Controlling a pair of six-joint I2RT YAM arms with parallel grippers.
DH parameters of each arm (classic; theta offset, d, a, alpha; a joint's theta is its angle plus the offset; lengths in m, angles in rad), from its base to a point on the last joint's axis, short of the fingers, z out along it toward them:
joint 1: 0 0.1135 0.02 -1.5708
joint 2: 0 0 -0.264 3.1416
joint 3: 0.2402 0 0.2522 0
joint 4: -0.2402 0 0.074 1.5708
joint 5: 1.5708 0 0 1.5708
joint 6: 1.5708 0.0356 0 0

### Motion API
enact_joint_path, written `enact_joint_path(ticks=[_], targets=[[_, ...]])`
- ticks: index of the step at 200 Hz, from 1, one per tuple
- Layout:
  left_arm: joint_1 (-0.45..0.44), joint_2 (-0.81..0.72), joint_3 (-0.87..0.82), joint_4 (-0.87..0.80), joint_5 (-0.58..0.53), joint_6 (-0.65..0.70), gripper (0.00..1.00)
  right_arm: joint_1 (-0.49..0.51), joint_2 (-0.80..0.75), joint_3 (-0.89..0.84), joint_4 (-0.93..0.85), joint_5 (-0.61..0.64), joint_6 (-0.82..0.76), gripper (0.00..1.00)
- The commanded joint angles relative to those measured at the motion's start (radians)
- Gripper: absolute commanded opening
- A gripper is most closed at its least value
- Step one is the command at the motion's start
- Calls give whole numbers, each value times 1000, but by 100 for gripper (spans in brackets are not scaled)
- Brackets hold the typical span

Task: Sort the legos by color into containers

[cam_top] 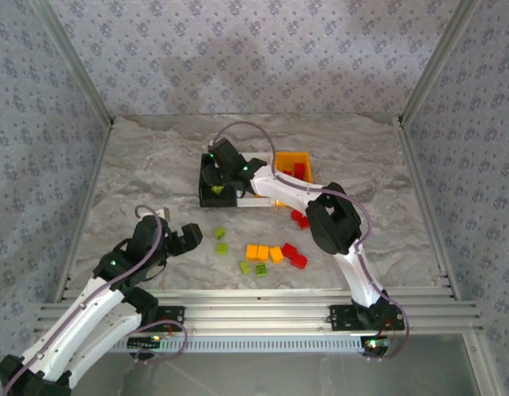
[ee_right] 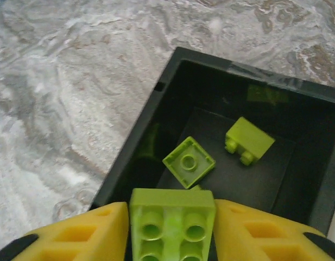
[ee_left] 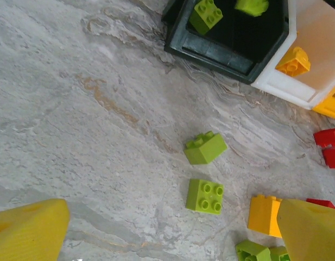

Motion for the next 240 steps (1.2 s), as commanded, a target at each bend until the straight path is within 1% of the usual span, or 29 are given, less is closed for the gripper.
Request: enact_joint_path(ticks=[1, 10, 19, 42, 63, 72, 101, 116, 138, 141, 148, 186, 213, 240], targets=[[6, 20, -7, 64, 54, 9, 98, -19, 19, 80, -27, -35, 28, 65], [2, 35, -12, 80, 63, 11, 98, -26, 16, 93, -24, -46, 36, 71], [-5, 52, -13, 96, 70, 13, 99, -31, 6, 99, -19, -53, 45, 75], [-55, 108, -8, 136, 59, 26, 98, -32, -69, 41, 13, -45, 49, 79], [-143, 186, 6, 166, 0, 33, 97, -27, -188, -115, 88, -35, 79, 80], [-183, 232, 14, 184, -21, 35, 95, -26, -242, -191, 119, -31, 95, 81], [-287, 411, 55, 233, -78, 39, 80, -17, -411, -430, 202, -16, 127, 81], [-314, 500, 78, 250, -90, 49, 78, -11, -484, -537, 226, 0, 134, 81], [-338, 606, 109, 267, -119, 69, 77, -1, -587, -658, 256, 15, 140, 82], [-342, 619, 112, 270, -124, 72, 77, 0, -602, -700, 258, 19, 141, 82], [-353, 646, 125, 272, -141, 80, 77, 4, -631, -740, 264, 26, 145, 82], [-368, 788, 165, 260, -182, 98, 63, 22, -770, -874, 277, 59, 156, 82], [-371, 848, 163, 285, -209, 103, 56, 43, -840, -930, 274, 92, 154, 83], [-374, 892, 172, 304, -219, 109, 45, 63, -884, -967, 265, 124, 154, 83]])
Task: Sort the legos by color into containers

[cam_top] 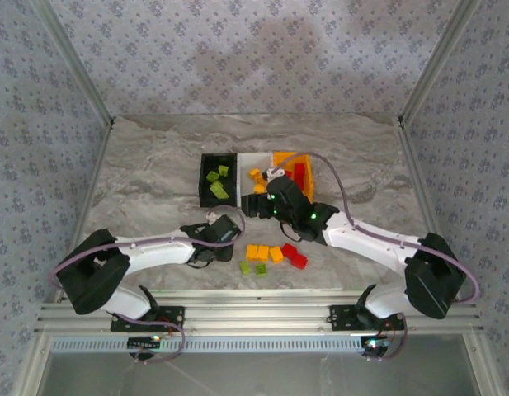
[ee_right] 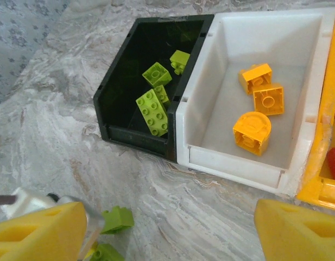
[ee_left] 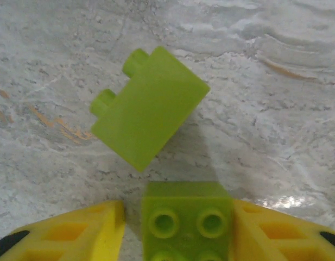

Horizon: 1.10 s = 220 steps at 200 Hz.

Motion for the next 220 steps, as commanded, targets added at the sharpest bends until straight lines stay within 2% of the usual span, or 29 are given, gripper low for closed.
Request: enact_joint_path(ticks=[1, 27, 45, 88, 111, 131, 157, 193, 220], targets=[[-10, 39, 24, 39, -31, 11, 44, 19, -47, -34, 8, 58, 14, 83], [-18, 28, 22, 37, -30, 8, 31, 29, -90, -73, 0, 84, 30, 83], [-33, -15, 20, 6, -25, -5, 26, 29, -128, -104, -3, 103, 51, 83], [-39, -269, 64, -81, -56, -22, 26, 24, -221, -182, -34, 127, 79, 83], [24, -296, 183, -114, -78, 33, 28, 24, -246, -221, -49, 119, 87, 83], [134, -230, 289, -100, -53, 78, 28, 29, -260, -244, -65, 121, 117, 83], [256, -66, 431, -56, -22, 114, 28, 33, -276, -260, -97, 122, 132, 83], [335, 203, 665, -97, -43, 156, 27, 46, -278, -270, -158, 117, 154, 84], [365, 345, 795, -148, -41, 150, 28, 57, -304, -291, -186, 128, 175, 84]])
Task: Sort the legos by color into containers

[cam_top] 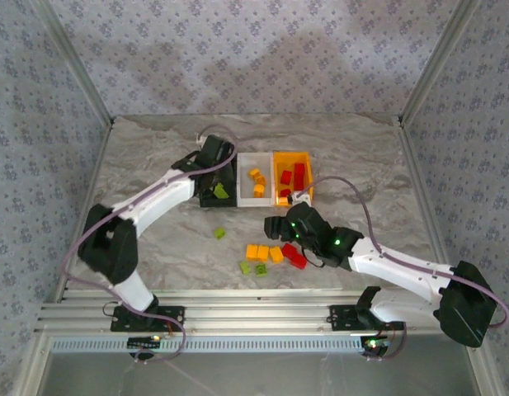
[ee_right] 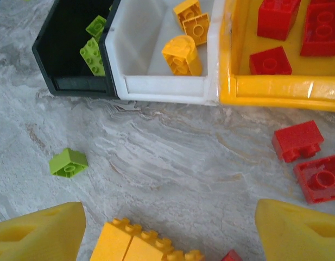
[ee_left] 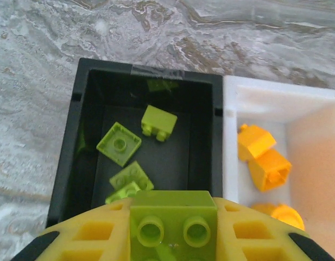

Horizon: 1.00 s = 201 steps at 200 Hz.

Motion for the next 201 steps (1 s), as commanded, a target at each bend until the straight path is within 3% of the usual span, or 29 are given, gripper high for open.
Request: enact_joint_path(ticks=[1, 25, 50, 84, 111, 117, 161, 201], targets=[[22, 76, 111, -76, 0, 25, 28, 13, -37, -27, -62, 32, 40, 84], [27, 152, 189, -116, -1, 32, 46, 15, -64, -33, -91, 35, 56, 85], [27, 134, 203, -113, 38, 21, 64, 16, -77, -39, -124, 32, 68, 86], [-9, -8, 134, -60, 93, 15, 81, 15, -59, -50, -173, 37, 100, 86], [-82, -171, -25, 20, 137, -5, 91, -27, -12, -39, -201, 44, 96, 86], [-101, -205, -62, 40, 147, -10, 99, -47, 2, -34, -204, 51, 93, 87], [-229, -427, -345, 67, 138, -77, 99, -229, 158, -7, -138, -7, -3, 87], [-255, -627, -554, 61, 133, -167, 100, -300, 293, 33, -85, -25, -90, 82]])
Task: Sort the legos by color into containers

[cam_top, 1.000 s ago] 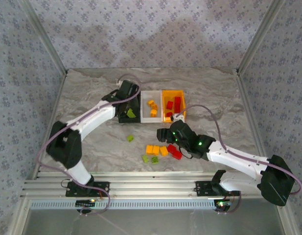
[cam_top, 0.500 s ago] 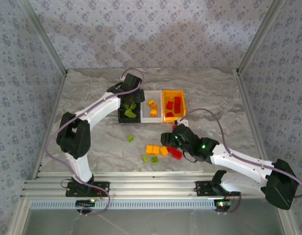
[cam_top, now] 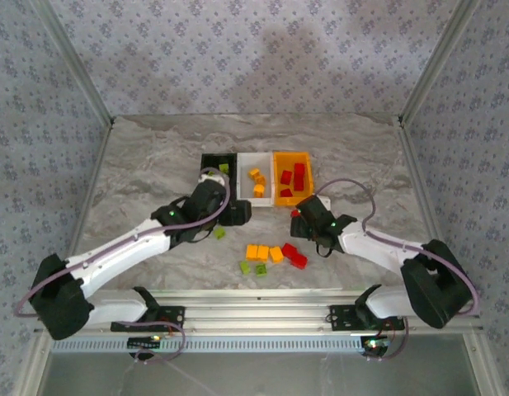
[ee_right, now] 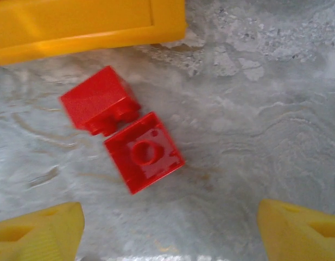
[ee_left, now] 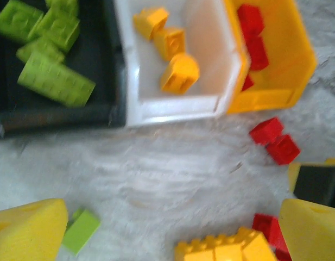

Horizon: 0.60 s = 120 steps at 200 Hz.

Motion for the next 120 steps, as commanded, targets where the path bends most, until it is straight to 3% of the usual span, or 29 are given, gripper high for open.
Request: enact_joint_path(ticks=[1, 52, 120], targets=[[-8, -112, -73, -2, -7, -74, 99, -25, 64, 54, 40, -25, -80, 81], [-10, -266, -194, -49, -34, -129, 99, -44, 192, 114, 78, -45, -146, 70], [-10, -309, -211, -60, -35, -138, 100, -23, 173, 90, 76, -68, -155, 38]])
